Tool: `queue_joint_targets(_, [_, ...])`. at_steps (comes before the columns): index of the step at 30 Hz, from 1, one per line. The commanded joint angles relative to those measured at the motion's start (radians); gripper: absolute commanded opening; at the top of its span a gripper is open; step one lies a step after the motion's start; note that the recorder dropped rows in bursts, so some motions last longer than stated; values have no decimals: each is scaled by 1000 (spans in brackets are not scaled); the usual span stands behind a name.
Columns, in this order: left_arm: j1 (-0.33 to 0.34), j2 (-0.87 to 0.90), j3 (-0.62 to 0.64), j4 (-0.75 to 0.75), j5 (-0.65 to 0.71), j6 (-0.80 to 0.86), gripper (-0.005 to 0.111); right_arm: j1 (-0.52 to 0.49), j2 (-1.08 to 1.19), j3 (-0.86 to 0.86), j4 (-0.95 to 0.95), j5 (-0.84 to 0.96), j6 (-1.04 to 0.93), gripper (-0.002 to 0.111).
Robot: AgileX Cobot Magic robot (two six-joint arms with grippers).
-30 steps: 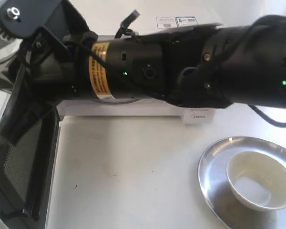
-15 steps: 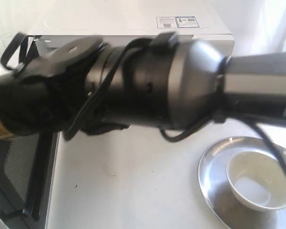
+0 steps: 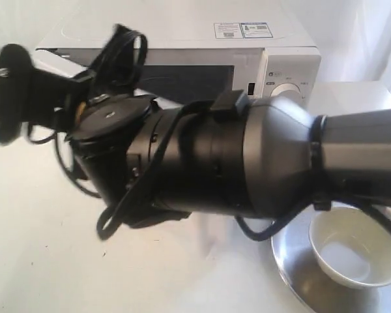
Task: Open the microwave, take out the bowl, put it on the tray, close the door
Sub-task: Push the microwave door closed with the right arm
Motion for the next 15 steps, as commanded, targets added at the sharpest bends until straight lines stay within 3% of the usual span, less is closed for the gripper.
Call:
queue_joint_targets(1, [-1, -2, -1, -3, -1, -7, 0, -112, -24, 18, 105, 427, 67, 0])
queue_joint_targets(4, [-1, -2, -1, -3, -1, -7, 0, -101, -83, 20, 105, 363, 119, 0])
queue_joint_targets(8, [-1, -2, -1, -3, -1, -7, 0, -27, -174, 45, 253, 183, 74, 0])
queue_joint_targets(12, [-1, -2, -1, -3, -1, -7, 0, 65, -317, 152, 24, -5, 327, 0])
queue_joint_targets(15, [-1, -2, -1, -3, -1, -7, 0, 132, -496, 284, -166, -2, 562, 0])
